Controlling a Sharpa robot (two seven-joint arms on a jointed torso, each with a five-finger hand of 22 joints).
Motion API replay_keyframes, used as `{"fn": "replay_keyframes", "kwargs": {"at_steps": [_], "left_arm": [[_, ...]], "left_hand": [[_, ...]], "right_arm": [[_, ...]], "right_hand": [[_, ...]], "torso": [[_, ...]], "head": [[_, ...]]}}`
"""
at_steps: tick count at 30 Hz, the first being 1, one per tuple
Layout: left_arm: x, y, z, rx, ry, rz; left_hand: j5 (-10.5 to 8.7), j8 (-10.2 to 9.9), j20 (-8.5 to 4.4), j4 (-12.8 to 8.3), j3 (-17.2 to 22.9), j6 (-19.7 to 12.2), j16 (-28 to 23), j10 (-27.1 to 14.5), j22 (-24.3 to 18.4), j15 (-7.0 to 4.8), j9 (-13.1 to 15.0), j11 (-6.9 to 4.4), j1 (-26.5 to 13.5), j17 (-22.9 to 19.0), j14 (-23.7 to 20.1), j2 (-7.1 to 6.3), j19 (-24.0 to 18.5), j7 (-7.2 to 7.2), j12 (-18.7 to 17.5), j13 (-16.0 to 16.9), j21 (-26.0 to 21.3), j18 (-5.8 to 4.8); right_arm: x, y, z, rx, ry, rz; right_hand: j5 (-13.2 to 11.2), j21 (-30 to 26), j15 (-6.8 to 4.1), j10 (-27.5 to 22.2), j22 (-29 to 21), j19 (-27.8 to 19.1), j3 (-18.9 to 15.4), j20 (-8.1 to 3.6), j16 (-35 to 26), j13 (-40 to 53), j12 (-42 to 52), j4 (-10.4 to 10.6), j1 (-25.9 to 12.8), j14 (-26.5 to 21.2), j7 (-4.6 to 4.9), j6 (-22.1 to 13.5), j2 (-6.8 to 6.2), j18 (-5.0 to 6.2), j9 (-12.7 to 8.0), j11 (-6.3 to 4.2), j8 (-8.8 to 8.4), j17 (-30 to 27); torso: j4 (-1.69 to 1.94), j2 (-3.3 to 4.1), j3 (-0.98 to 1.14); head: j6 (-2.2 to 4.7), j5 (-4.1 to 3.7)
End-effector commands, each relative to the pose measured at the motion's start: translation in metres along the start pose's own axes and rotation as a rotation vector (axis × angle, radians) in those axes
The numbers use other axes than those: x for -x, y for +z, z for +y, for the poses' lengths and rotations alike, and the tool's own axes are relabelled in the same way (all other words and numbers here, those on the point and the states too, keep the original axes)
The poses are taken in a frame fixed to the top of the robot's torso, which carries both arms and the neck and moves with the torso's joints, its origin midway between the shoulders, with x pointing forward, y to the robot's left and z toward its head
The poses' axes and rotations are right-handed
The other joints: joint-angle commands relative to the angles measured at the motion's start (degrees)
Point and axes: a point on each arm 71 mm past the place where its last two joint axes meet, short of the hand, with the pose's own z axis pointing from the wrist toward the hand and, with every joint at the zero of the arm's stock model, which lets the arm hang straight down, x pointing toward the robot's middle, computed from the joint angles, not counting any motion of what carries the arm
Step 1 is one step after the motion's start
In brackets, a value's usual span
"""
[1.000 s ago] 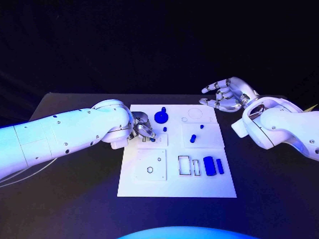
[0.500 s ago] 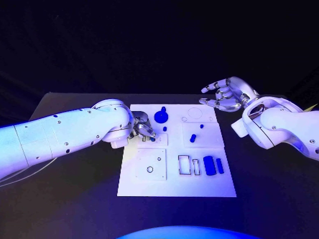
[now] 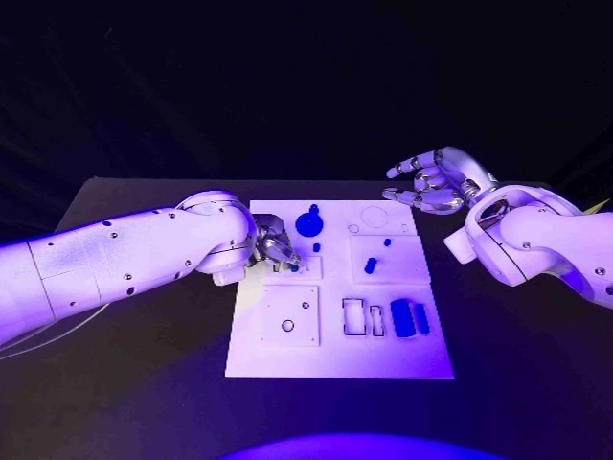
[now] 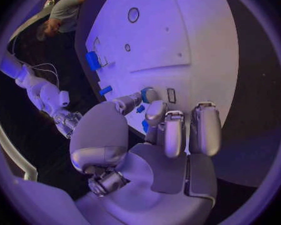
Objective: Assemble the parts on the task board
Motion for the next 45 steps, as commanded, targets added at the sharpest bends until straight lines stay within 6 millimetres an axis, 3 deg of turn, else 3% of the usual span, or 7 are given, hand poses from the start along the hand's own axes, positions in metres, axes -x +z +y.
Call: {"fn": "replay_keyframes", "kwargs": {"at_steps": [1,23,28,38,39,42,45], "left_arm": [[-0.002,0.001,-0.001,0.0,0.012,0.014],[-0.001,-0.002,0.003,-0.001,0.003,0.004],[0.004,-0.009,0.004,-0.011,-0.011,-0.013],[0.019,-0.024,0.004,-0.045,-0.063,-0.031],[0.022,-0.026,0.004,-0.047,-0.066,-0.031],[0.031,-0.032,0.008,-0.046,-0.071,-0.036],[0.046,-0.037,0.016,-0.03,-0.071,-0.059]], "left_hand": [[-0.38,-0.3,-0.06,0.7,-1.5,0.0,0.2,0.3,0.1,-0.38,0.1,-0.2,0.2,15.1,6.0,-0.45,0.4,0.3,0.1,0.1,0.0,-0.71],[-0.42,-0.8,-0.09,4.0,-7.1,0.3,0.2,0.4,0.1,-0.41,0.5,-0.22,1.4,15.1,6.0,-1.01,0.4,0.27,0.1,0.4,-0.1,-0.7],[-0.41,-1.1,-0.09,7.1,-11.6,-0.1,0.2,0.0,0.0,-0.38,0.9,-0.13,2.1,15.1,6.0,-2.09,0.3,0.4,-0.1,0.2,-0.2,-0.67],[-0.39,-1.5,-0.04,7.8,-13.4,-0.6,0.2,-0.8,-0.6,-0.31,1.0,0.0,2.5,15.1,6.0,-2.48,0.0,0.56,-0.9,-0.9,-0.5,-0.55],[-0.38,-2.5,0.16,7.8,-14.3,-1.8,0.2,-2.3,-2.1,0.0,0.6,0.41,2.8,15.1,6.0,-2.26,-0.9,1.03,-2.4,-2.9,-1.3,-0.25],[-0.34,-4.4,0.67,7.9,-15.7,-3.2,0.0,-3.7,-3.0,0.58,-0.2,1.1,3.1,14.7,5.8,-1.68,-1.5,1.85,-3.5,-4.2,-1.9,-0.07],[-0.23,-9.7,1.86,7.9,-17.3,-6.6,-0.6,-5.3,-4.0,1.96,-3.1,2.81,4.3,14.0,5.5,-0.87,-2.1,3.88,-4.6,-5.7,-2.5,0.08]], "right_arm": [[-0.001,0.0,0.002,0.023,-0.003,0.014],[-0.001,0.0,0.002,0.024,-0.003,0.013],[-0.001,0.0,0.001,0.023,-0.003,0.015],[0.001,0.001,-0.002,0.017,-0.006,0.009],[0.001,0.001,-0.002,0.016,-0.006,0.009],[0.001,0.002,-0.003,0.013,-0.007,0.007],[0.002,0.002,-0.004,0.011,-0.007,0.006]], "right_hand": [[0.1,-0.3,0.19,-0.2,11.6,3.6,0.1,0.29,-0.2,-0.1,-0.3,0.3,-0.7,4.6,-0.13,-0.4,0.04,0.88,-0.1,-0.16,0.33,9.3],[-0.1,-0.3,0.19,-0.2,11.6,3.6,0.0,0.28,-0.2,-0.1,-0.2,0.4,-0.9,4.6,-0.13,-0.4,-0.07,0.87,-0.1,-0.16,0.39,9.3],[-0.2,-0.3,0.19,-0.2,11.6,3.6,-0.1,0.28,-0.2,-0.1,-0.2,0.6,-1.1,4.6,-0.14,-0.4,-0.2,0.88,-0.1,-0.15,0.42,9.3],[-0.3,-0.3,0.19,-0.2,11.5,3.6,-0.2,0.28,-0.2,-0.1,-0.3,0.6,-1.2,4.6,-0.14,-0.4,-0.29,0.89,-0.2,-0.15,0.43,9.3],[-0.3,-0.3,0.19,-0.2,11.5,3.6,-0.2,0.28,-0.2,-0.1,-0.3,0.6,-1.2,4.6,-0.14,-0.4,-0.29,0.89,-0.2,-0.15,0.43,9.3],[-0.3,-0.3,0.19,-0.2,11.5,3.6,-0.2,0.28,-0.2,-0.1,-0.3,0.6,-1.2,4.6,-0.14,-0.4,-0.29,0.89,-0.2,-0.15,0.43,9.3],[-0.3,-0.3,0.19,-0.2,11.5,3.6,-0.2,0.28,-0.2,-0.1,-0.3,0.6,-1.2,4.6,-0.14,-0.4,-0.29,0.89,-0.2,-0.15,0.43,9.3]], "torso": [[0.0,0.01,0.01],[-0.03,0.0,-0.06],[0.05,-0.03,-0.08],[0.02,-0.07,-0.09],[0.03,-0.11,-0.11],[0.03,-0.15,-0.05],[0.11,-0.23,0.03]], "head": [[-0.04,0.0],[0.11,0.02],[0.18,-0.02],[0.85,-0.02],[0.96,-0.02],[1.38,-0.04],[1.59,0.08]]}}
